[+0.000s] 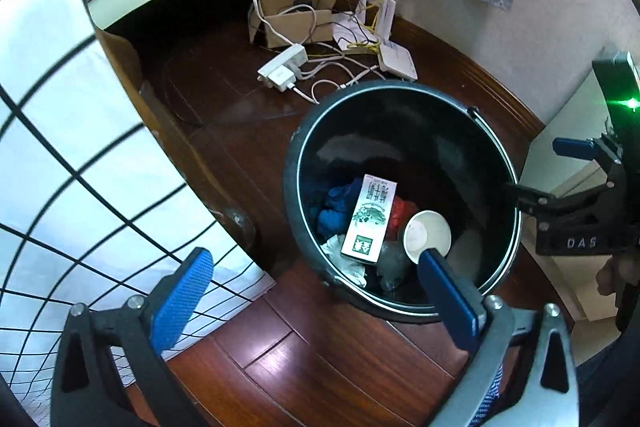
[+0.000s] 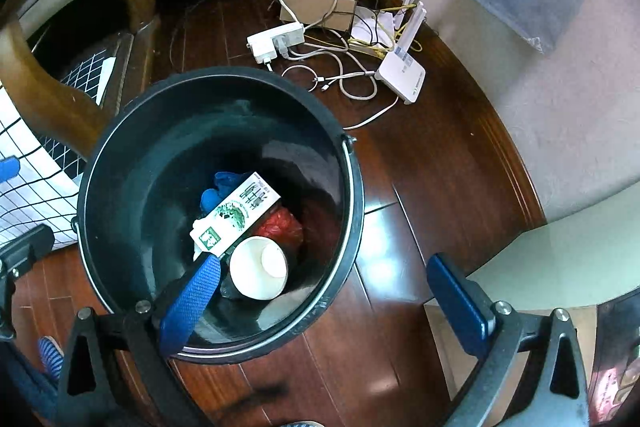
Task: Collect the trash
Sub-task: 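Move both grippers back toward the items on the table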
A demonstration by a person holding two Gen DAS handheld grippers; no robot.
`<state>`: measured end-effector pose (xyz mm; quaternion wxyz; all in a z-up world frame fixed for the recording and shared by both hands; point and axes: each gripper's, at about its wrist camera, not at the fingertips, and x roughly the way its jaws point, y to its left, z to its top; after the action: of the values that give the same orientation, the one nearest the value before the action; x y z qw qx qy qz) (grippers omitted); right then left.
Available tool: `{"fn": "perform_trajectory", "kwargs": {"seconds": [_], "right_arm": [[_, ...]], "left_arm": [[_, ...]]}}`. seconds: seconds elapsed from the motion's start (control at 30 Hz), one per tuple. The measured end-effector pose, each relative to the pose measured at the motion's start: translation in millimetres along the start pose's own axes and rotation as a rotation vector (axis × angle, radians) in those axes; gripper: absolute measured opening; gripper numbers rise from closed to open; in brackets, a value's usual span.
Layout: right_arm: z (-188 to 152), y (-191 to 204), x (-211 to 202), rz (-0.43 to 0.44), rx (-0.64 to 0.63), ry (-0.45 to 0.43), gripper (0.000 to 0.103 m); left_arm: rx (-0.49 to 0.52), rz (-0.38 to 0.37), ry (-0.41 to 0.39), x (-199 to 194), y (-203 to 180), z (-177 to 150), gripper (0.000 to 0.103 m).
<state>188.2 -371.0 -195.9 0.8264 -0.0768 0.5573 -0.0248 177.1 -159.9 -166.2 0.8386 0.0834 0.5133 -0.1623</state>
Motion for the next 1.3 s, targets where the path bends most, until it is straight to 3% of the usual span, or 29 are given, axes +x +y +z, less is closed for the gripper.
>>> {"fn": "perform_trajectory", "kwargs": {"seconds": [0.8,1.3], "right_arm": [[13,24,-53,0.018,-0.038,-0.113,0.103],[25,59,-149,0.058,-0.067,-0.280,0.103]], "left_arm": [[-0.042,0.039,-0.091,-53,23,-7,0.103],[-0.084,0.067,-0.249,-142,47,-11,0.103]]}}
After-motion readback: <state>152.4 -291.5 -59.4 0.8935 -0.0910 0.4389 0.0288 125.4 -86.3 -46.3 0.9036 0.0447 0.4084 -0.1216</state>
